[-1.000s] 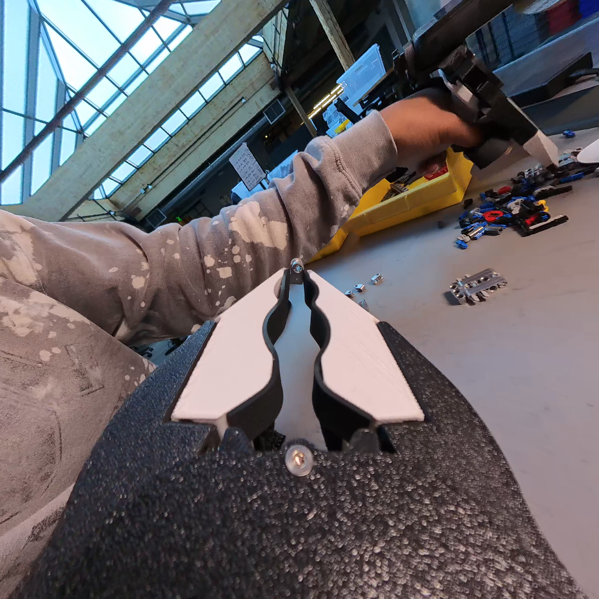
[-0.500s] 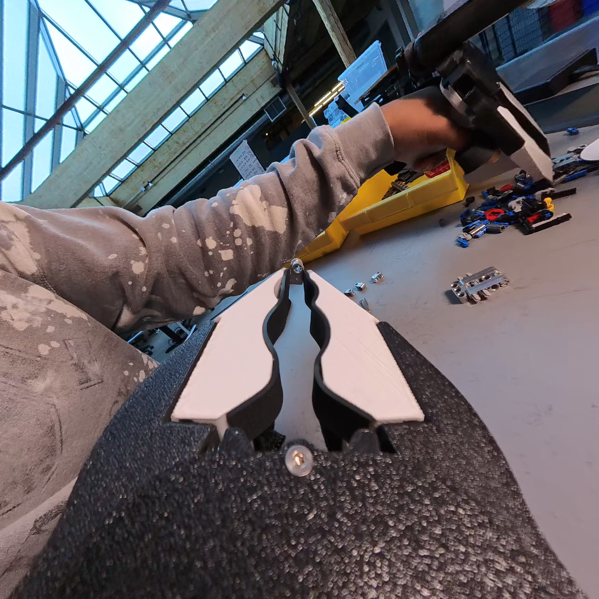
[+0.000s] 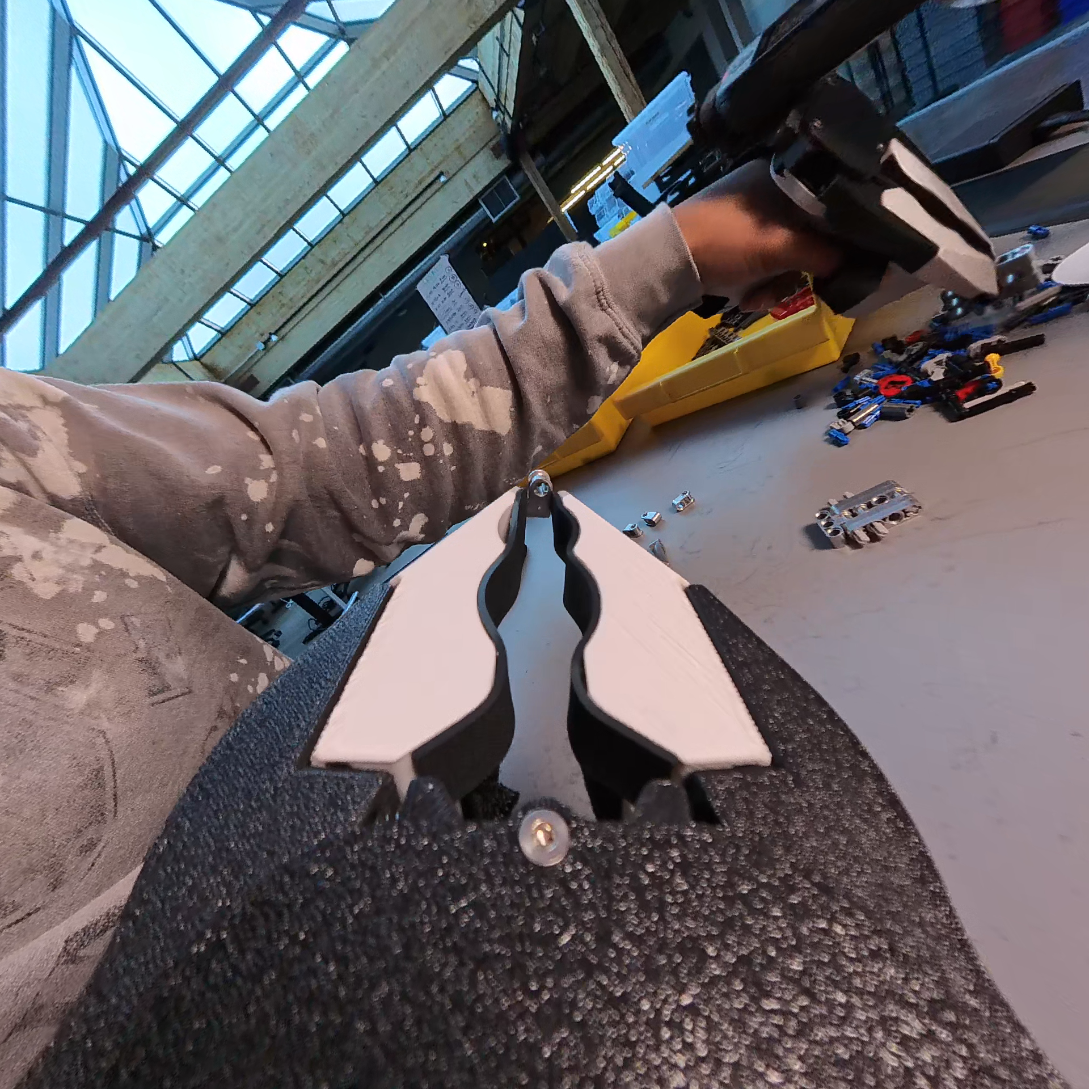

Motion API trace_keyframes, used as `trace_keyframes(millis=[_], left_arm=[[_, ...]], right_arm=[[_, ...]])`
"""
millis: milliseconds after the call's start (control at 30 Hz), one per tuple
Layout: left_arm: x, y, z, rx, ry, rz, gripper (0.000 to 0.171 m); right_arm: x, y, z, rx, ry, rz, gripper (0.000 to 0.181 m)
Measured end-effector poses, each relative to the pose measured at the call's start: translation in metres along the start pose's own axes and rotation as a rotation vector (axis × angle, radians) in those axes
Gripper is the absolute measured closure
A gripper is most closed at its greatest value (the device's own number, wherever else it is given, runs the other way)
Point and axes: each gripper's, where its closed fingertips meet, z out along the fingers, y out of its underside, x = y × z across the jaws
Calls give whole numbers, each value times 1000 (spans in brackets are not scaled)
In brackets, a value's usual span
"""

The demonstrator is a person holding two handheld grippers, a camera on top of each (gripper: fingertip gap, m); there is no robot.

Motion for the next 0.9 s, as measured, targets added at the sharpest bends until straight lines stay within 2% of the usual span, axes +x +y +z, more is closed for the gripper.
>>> trace_keyframes(millis=[167, 467, 633, 767, 900], left_arm=[[1, 5, 0, -15, -62, 83, 165], [-7, -6, -15, 73, -163, 113, 165], [-15, -6, -13, 80, -238, 77, 165], [-11, -10, -14, 98, -216, 82, 165], [-9, -14, -27, 129, -228, 112, 165]], right_arm=[[-1, 3, 2, -12, -3, -2, 174], [0, 2, 2, -9, 0, -3, 174], [-2, 4, 3, -14, -5, -6, 174], [-2, 2, 2, -8, -6, -8, 174], [-4, -1, 1, 1, -10, -9, 174]])
